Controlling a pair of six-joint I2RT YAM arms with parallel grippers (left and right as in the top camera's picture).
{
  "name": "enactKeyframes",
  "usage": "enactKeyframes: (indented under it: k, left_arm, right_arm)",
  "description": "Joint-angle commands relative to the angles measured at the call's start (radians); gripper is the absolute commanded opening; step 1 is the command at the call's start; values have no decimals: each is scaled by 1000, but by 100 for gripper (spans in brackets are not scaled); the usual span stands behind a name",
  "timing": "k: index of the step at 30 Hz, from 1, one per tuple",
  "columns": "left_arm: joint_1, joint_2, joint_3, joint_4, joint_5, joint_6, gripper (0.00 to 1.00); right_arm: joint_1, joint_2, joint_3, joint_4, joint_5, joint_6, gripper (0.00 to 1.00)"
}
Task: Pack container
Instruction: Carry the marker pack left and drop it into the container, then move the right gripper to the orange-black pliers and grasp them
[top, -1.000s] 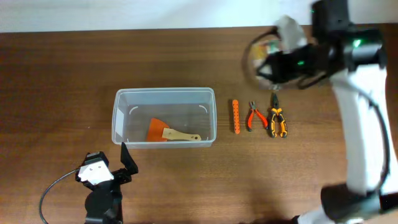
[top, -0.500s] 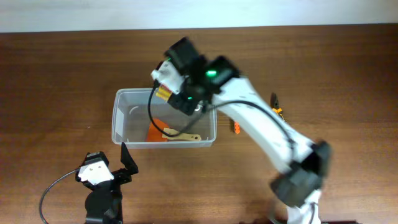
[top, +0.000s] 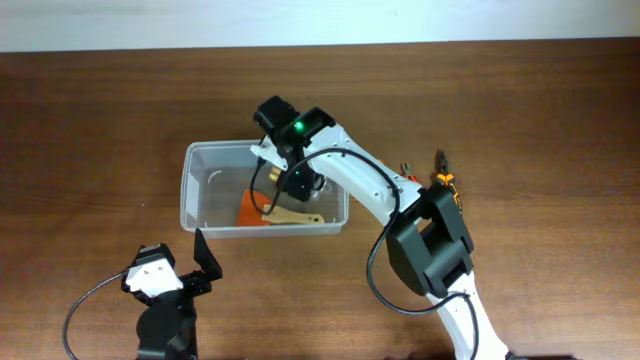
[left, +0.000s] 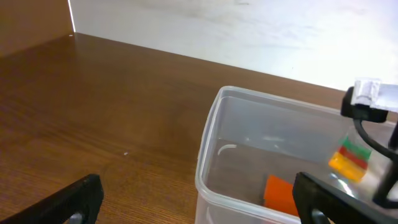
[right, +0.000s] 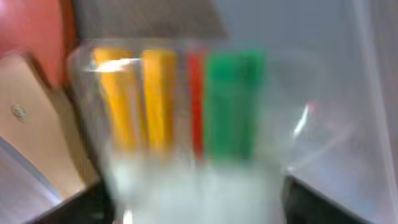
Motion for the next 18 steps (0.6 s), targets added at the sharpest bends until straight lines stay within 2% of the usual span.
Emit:
enactKeyframes:
  k: [1,5,11,15,18]
  left_arm:
    - [-5,-5,-4,-1,-3,9,99]
    - [-5,-5,-4,-1,-3,9,99]
    - [-5,-5,-4,-1,-3,9,99]
    - [-5,-5,-4,-1,-3,9,99]
    - [-5,-5,-4,-1,-3,9,99]
  right_arm:
    - [-10,-55,76,-62,97,32,99]
    - [-12,-121,223,-159,180,139,99]
    - [-64,-232,455,-281,179,317,99]
    - [-171,-290,481,-339,180,350,99]
    - [-301,-288,475,-405,167,510,99]
